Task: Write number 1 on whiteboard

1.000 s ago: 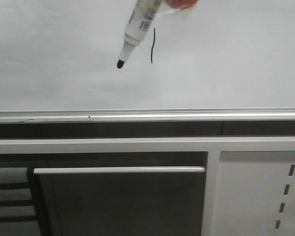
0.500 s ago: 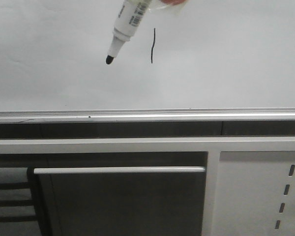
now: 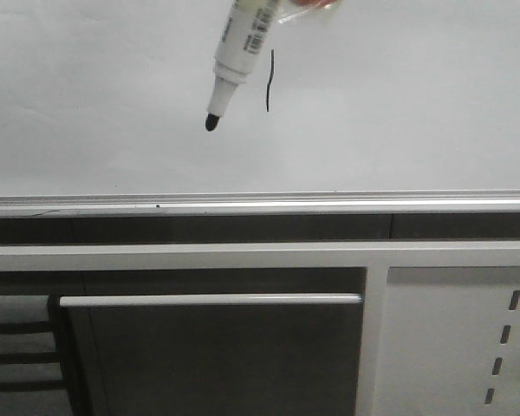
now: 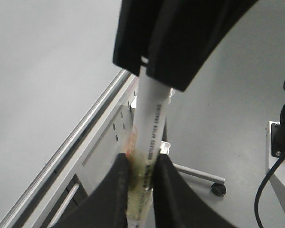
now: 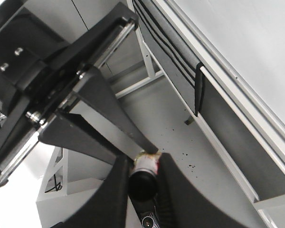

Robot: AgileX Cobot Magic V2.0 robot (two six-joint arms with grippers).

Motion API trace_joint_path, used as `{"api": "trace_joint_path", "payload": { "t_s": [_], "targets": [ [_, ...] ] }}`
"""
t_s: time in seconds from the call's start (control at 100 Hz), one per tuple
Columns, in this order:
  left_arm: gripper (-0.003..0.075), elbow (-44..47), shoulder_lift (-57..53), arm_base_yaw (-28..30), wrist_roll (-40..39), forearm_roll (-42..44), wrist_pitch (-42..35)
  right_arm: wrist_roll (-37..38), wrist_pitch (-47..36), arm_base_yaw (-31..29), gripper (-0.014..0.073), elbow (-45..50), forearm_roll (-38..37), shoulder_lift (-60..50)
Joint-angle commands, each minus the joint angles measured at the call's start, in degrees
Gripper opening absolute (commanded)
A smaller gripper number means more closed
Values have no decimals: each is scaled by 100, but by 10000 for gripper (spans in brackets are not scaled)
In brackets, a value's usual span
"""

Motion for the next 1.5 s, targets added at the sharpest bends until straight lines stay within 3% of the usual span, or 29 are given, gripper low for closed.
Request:
{"api": "trace_joint_path", "payload": {
  "t_s": [0.0,0.08,0.23,0.3,0.48,0.66,0.88,1.18,1.49],
  "targets": [
    [-20,-179,-71,11,-68,-120,-449,-42,-65,9,-28,-201,653,-92],
    [-20,-179,-81,11,-68,-200,-472,-42,-25,9,63,-201,653,-92],
    [-20,-165,-81,11,-102,-342,-615,-26,-116,-64,343,-201,627,-117],
    [-20,-104,-91,11,-102,-484,-855,-13,-162,-205,407,-201,617,-143],
    [-21,211,-265,11,-102,-990,-1818,-3,-156,-890,405,-201,602,-409],
    [-20,606,-390,11,-102,-1809,-3632,-3,-135,-1509,405,-201,525,-719],
    [-20,662,8,11,-102,-2014,-4891,9,-95,-1658,405,-201,521,-875],
    [-20,587,577,102,-102,-2008,-5432,9,-60,-1658,405,-181,521,-864],
    [-20,365,731,695,-268,-1420,-4549,9,-111,-1658,405,-181,498,-864]
  ]
}}
